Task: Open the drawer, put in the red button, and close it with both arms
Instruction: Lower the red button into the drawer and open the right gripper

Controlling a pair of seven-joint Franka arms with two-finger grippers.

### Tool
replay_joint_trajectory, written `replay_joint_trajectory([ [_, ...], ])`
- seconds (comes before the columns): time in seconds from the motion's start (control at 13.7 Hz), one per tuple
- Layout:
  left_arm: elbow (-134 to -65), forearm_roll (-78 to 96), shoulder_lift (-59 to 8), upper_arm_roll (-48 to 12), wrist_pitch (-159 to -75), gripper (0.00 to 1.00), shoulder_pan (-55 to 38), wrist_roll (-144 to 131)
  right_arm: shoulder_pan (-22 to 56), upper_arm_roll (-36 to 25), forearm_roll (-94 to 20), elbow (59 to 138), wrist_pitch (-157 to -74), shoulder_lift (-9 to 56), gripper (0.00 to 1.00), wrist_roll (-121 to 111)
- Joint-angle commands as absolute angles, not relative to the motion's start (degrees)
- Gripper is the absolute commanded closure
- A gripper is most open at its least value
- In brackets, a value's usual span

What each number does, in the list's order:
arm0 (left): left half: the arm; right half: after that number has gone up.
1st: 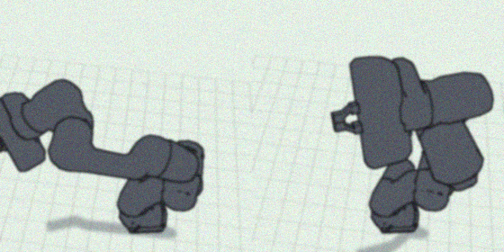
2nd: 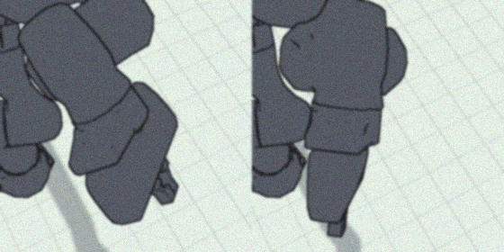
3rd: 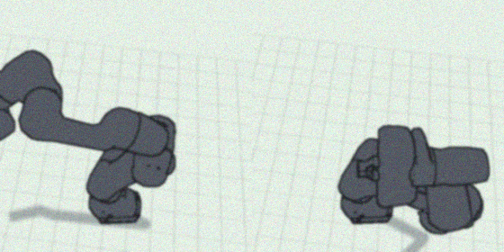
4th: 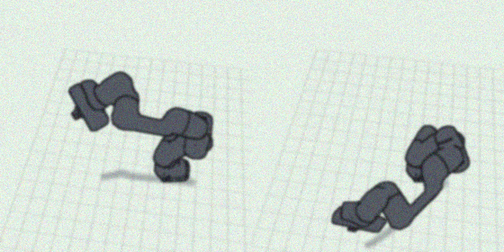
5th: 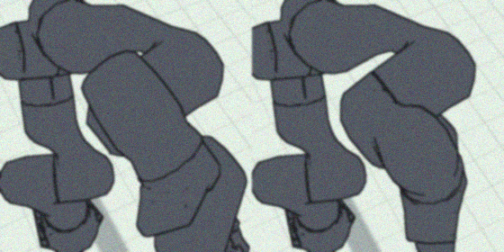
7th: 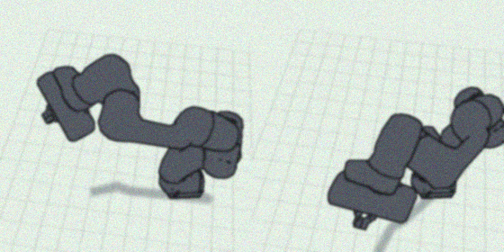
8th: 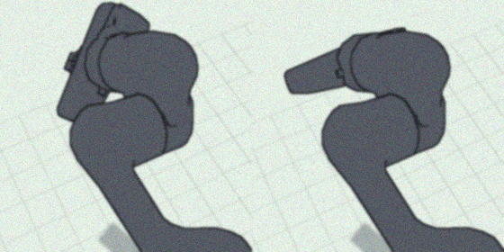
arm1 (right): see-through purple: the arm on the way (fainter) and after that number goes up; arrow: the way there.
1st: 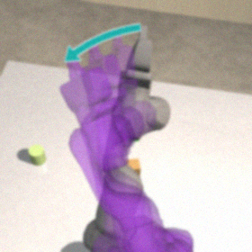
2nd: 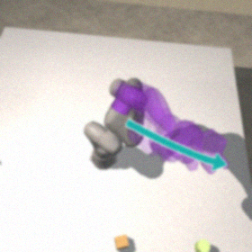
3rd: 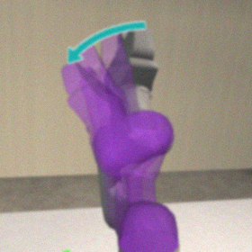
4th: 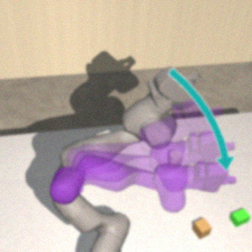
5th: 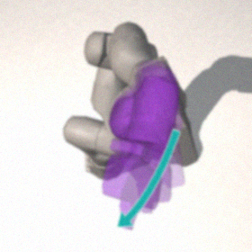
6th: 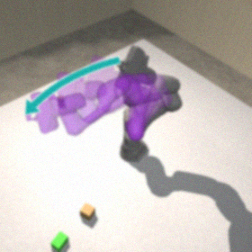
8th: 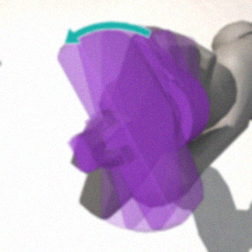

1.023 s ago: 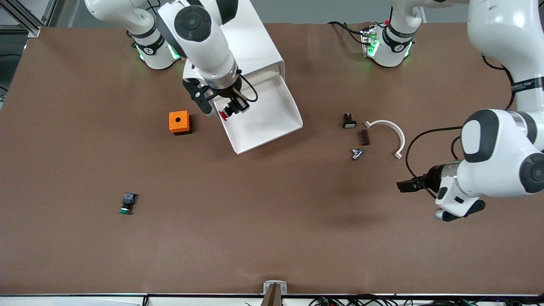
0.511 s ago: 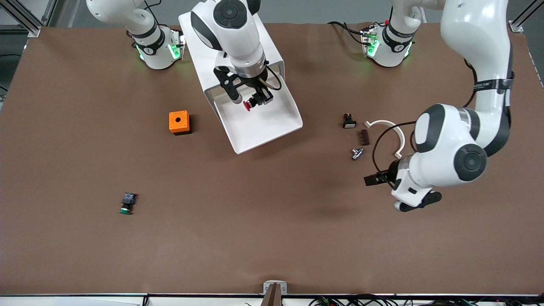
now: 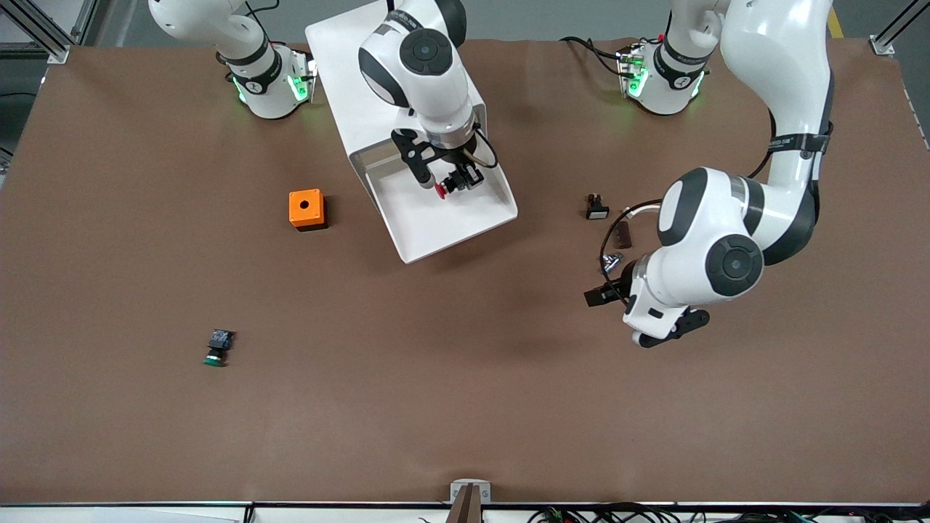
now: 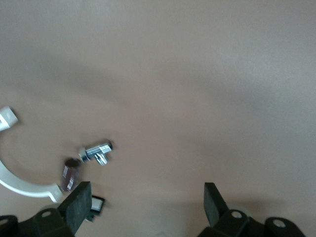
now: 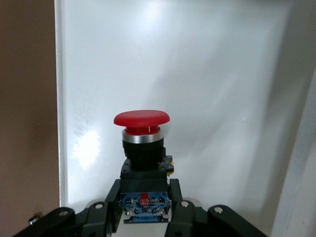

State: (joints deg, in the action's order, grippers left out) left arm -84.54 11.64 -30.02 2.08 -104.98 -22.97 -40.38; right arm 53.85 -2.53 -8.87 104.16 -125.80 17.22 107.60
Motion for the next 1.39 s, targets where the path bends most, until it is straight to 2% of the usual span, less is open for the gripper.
replay_joint_trajectory([
  [0.0, -86.7, 10.3, -28.9, 2.2, -106.1, 0.00, -26.4, -47.8, 54.5, -3.2, -9.7, 102.9, -126.6, 19.1, 1.00, 109.4],
  [0.51, -86.2, 11.1, -32.0, 2.1, -114.2, 0.00, -32.2, -54.6, 54.4, -3.3, -9.6, 100.1, -129.3, 24.2, 0.99, 109.4],
  [0.58, -86.2, 11.2, -32.2, 2.0, -115.3, 0.00, -32.8, -55.0, 54.2, -3.3, -9.6, 100.1, -129.2, 24.2, 0.88, 108.9],
  [0.73, -86.1, 11.2, -32.8, 1.9, -117.3, 0.00, -33.1, -57.4, 53.9, -3.3, -9.5, 99.1, -128.8, 24.1, 0.00, 108.5],
  [0.95, -86.1, 11.3, -33.6, 1.0, -118.1, 0.00, -34.9, -59.8, 52.4, -3.3, -9.6, 95.6, -125.2, 24.0, 0.00, 104.6],
  [1.32, -86.3, 12.5, -35.2, 0.6, -117.8, 0.00, -40.0, -62.0, 47.6, -3.7, -9.3, 86.1, -107.5, 22.3, 0.00, 82.8],
])
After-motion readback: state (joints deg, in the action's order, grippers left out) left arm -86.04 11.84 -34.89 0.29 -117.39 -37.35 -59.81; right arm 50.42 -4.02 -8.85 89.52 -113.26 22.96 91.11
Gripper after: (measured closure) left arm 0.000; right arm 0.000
